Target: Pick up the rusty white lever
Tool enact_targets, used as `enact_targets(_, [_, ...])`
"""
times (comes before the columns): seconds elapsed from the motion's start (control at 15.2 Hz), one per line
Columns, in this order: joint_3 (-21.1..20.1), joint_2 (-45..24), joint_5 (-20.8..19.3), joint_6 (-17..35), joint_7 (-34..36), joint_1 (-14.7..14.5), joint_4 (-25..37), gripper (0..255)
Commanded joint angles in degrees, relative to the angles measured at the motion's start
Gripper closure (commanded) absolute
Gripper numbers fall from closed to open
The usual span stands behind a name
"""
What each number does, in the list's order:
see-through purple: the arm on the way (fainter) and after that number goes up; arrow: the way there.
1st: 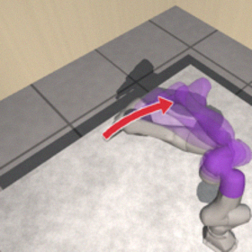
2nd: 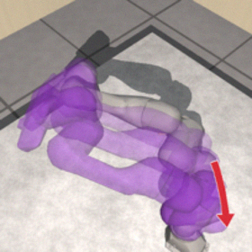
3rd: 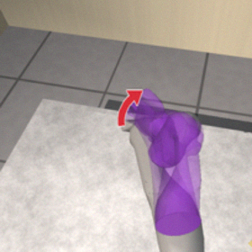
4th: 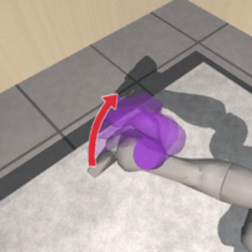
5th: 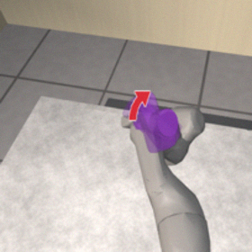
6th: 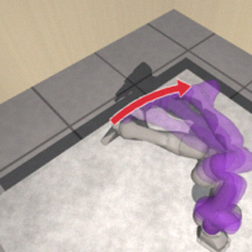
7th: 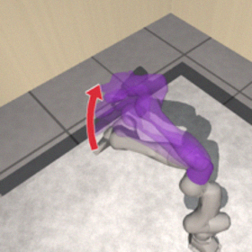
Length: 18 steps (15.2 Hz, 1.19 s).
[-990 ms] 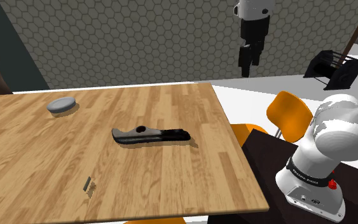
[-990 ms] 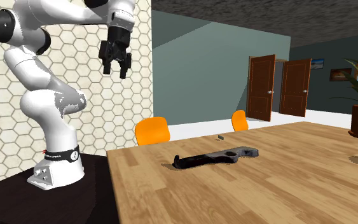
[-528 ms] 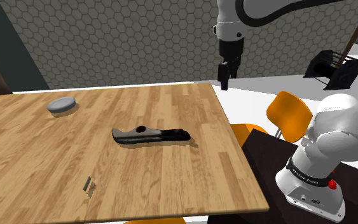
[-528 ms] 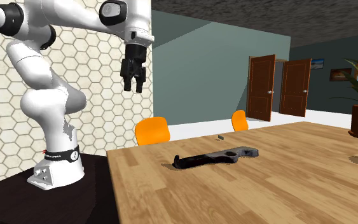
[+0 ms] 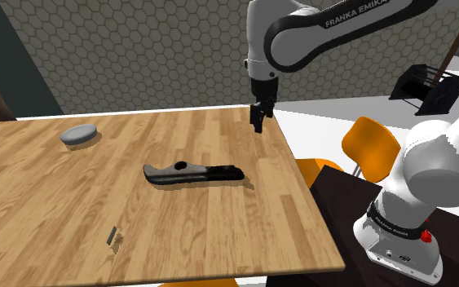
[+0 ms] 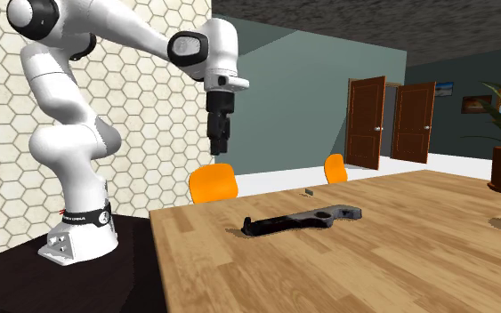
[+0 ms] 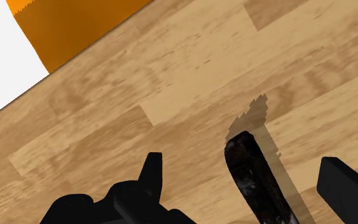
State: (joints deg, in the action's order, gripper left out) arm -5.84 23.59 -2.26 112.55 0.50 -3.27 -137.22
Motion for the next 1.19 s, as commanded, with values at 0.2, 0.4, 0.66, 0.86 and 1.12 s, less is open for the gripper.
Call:
enact_targets(0.2, [-1.0, -9.5, -0.1, 8.7, -0.8, -0.9, 2.4, 0])
enact_targets(0.4, [-1.7, -15.5, -0.4, 13.2, -1.1, -1.4, 4.9, 0])
enact_targets(0.66, [-2.6, -23.6, -1.3, 18.2, -1.4, -2.1, 9.1, 0])
enact_targets(0.86, [-3.1, -29.8, -2.2, 21.3, -1.5, -2.7, 13.0, 0])
enact_targets(1.12, [-3.7, -37.9, -3.7, 24.5, -1.6, -3.8, 19.1, 0])
